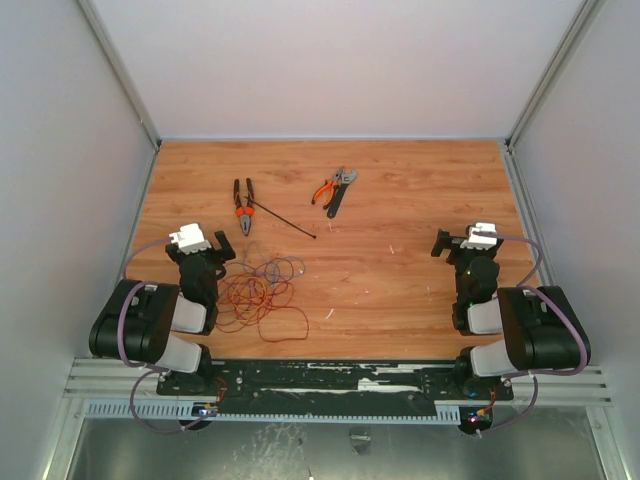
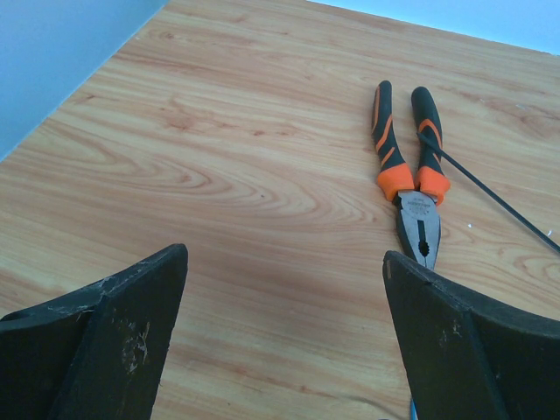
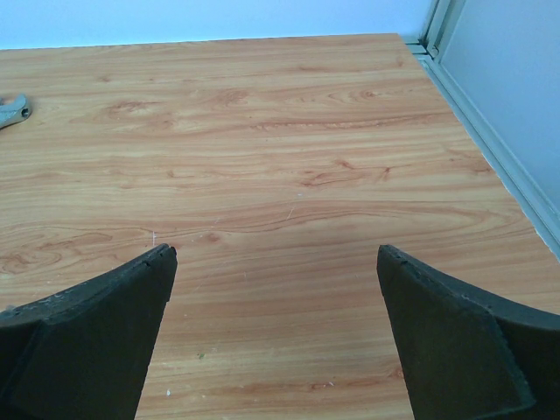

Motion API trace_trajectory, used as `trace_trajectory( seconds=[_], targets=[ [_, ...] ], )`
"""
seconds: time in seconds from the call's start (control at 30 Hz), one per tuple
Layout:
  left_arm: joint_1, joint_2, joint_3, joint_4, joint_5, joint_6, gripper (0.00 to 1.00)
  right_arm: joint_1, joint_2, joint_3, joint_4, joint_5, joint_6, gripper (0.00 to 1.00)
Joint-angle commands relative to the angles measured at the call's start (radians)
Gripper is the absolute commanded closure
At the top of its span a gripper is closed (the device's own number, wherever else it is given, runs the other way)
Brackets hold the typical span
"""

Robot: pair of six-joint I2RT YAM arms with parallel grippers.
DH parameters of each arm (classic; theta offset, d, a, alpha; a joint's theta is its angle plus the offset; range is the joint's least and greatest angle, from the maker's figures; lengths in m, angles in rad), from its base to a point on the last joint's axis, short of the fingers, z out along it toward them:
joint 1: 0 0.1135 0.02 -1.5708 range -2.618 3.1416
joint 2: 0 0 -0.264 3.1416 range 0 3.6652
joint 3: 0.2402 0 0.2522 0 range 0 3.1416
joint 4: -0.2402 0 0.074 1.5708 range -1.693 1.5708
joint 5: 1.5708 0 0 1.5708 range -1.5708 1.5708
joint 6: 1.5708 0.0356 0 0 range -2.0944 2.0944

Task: Zip-tie the wires
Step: Untie the cable at the center of the board.

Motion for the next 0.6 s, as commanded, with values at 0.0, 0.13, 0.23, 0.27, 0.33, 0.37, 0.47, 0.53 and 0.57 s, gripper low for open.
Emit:
trace_trajectory(
  seconds=[0.0, 0.13, 0.23, 0.27, 0.33, 0.37, 0.47, 0.53, 0.57],
  targets=[
    [0.007, 0.0, 0.012, 0.024, 0.002, -0.004, 0.02, -0.007, 0.0, 0.015, 0.018, 0.013, -0.009, 0.01],
    [0.007, -0.05, 0.025, -0.033, 0.046, 0.017, 0.02, -0.006, -0.122, 0.076, -0.186, -0.045, -0.024, 0.01],
    [0.007, -0.199, 0.133, -0.33, 0.051, 0.01, 0.02, -0.007, -0.291, 0.249, -0.633, -0.089, 0.063, 0.01],
    [0.007, -0.239, 0.174, -0.409, 0.035, -0.01, 0.02, -0.005, -0.336, 0.291, -0.743, -0.149, 0.08, 0.01],
    [0.007, -0.305, 0.239, -0.541, 0.044, -0.068, 0.02, 0.003, -0.413, 0.348, -0.888, -0.25, 0.109, 0.01],
    [0.007, -0.329, 0.263, -0.577, 0.071, -0.109, 0.02, 0.011, -0.447, 0.361, -0.937, -0.278, 0.145, 0.01],
    [0.007, -0.391, 0.274, -0.589, 0.206, -0.226, 0.02, 0.044, -0.527, 0.366, -1.025, -0.388, 0.263, 0.01],
    [0.007, -0.437, 0.278, -0.61, 0.252, -0.323, 0.02, 0.092, -0.558, 0.356, -1.064, -0.433, 0.345, 0.06],
    [0.007, -0.478, 0.288, -0.654, 0.26, -0.355, 0.02, 0.118, -0.565, 0.352, -1.086, -0.461, 0.378, 0.07]
  ],
)
